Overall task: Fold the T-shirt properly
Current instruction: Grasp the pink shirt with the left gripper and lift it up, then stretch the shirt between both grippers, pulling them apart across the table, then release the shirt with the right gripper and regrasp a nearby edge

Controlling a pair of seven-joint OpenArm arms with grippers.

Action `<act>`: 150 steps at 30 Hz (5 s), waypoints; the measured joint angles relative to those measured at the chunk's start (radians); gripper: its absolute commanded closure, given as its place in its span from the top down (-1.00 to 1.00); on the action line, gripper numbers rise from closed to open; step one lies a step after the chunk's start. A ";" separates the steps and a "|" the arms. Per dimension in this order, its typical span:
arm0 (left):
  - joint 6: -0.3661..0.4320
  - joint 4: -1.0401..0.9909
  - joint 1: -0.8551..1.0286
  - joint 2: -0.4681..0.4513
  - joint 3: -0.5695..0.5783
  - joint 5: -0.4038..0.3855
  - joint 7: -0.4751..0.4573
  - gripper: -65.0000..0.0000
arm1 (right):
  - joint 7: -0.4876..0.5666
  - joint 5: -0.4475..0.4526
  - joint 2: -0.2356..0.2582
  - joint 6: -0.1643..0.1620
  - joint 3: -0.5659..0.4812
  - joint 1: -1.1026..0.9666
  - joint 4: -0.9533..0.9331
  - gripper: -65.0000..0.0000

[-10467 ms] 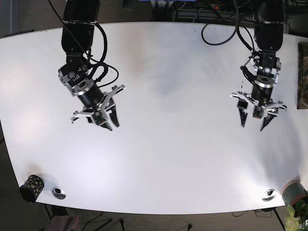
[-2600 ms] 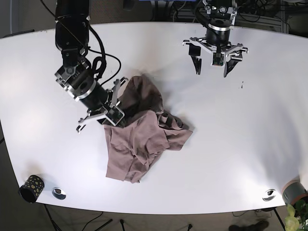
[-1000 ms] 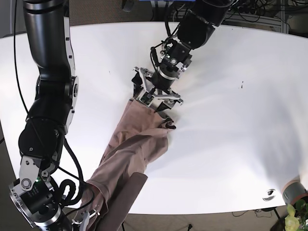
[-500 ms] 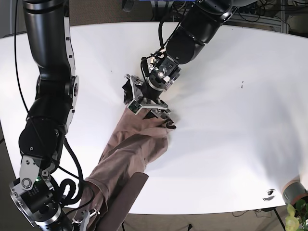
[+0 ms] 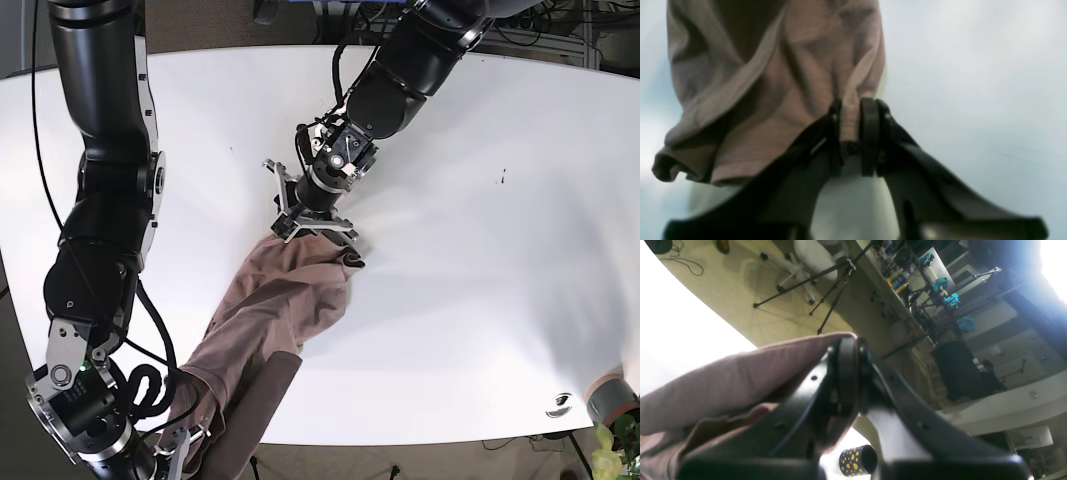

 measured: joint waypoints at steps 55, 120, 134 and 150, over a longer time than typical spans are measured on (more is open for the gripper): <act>-0.264 0.650 -0.385 -0.248 -0.889 0.006 0.481 -0.95 | 0.266 0.000 0.048 -0.015 0.101 0.233 -0.640 -1.00; -0.581 0.577 0.396 -0.363 -1.132 0.006 0.332 -0.95 | -0.048 0.264 -0.167 -0.020 0.603 -1.028 0.043 -0.22; -0.581 0.576 0.404 -0.336 -1.131 0.008 0.333 -0.95 | -0.032 0.273 -0.144 -0.006 0.238 -1.130 0.257 0.35; -0.581 0.575 0.401 -0.320 -1.130 0.011 0.331 -0.95 | 0.052 0.013 -0.085 -0.015 -0.085 -1.037 0.118 0.16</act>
